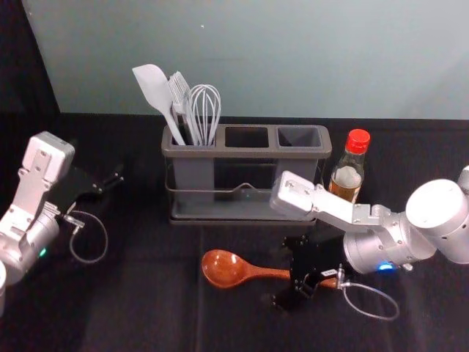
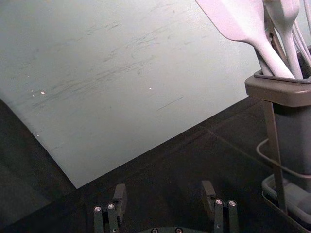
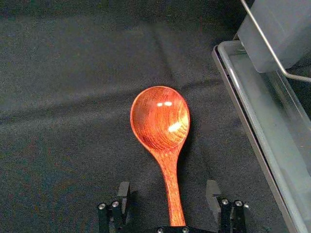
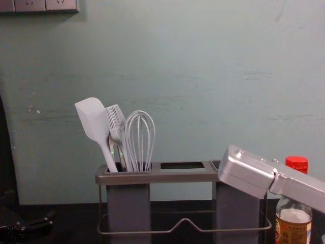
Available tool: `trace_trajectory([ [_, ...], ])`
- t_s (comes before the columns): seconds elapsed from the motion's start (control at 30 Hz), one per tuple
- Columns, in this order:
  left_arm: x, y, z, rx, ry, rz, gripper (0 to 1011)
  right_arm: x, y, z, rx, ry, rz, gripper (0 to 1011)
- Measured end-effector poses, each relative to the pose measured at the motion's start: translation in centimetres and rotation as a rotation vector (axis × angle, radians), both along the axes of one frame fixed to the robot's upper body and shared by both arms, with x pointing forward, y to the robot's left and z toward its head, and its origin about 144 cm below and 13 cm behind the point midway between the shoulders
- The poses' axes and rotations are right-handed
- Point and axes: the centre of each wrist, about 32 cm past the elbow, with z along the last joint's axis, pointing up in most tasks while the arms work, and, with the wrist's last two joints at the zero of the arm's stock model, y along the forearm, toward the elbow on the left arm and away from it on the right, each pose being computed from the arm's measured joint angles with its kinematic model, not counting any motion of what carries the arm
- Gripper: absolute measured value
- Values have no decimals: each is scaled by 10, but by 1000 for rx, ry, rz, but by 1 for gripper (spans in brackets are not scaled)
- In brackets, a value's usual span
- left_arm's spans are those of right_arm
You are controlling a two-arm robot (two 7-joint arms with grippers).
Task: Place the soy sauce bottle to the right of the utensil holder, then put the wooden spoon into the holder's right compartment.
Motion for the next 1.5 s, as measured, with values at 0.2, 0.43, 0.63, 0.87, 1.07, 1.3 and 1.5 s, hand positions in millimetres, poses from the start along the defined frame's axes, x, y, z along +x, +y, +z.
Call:
trace_trajectory([
  [0.2,0,0,0,0,0,0,1005,1,0,-2,4,3,-7,883],
  [0.43,0,0,0,0,0,0,1005,1,1,-3,7,-3,-10,691],
  [0.63,0,0,0,0,0,0,1005,1,0,-2,5,-14,-11,508],
  [0.87,0,0,0,0,0,0,1005,1,0,-1,7,-22,-7,282],
  [1.07,0,0,0,0,0,0,1005,1,1,-4,9,-21,-5,130],
  [1.3,0,0,0,0,0,0,1005,1,1,-7,12,-19,-5,130],
  [1.5,0,0,0,0,0,0,1005,-1,-1,-5,18,-20,-7,129],
])
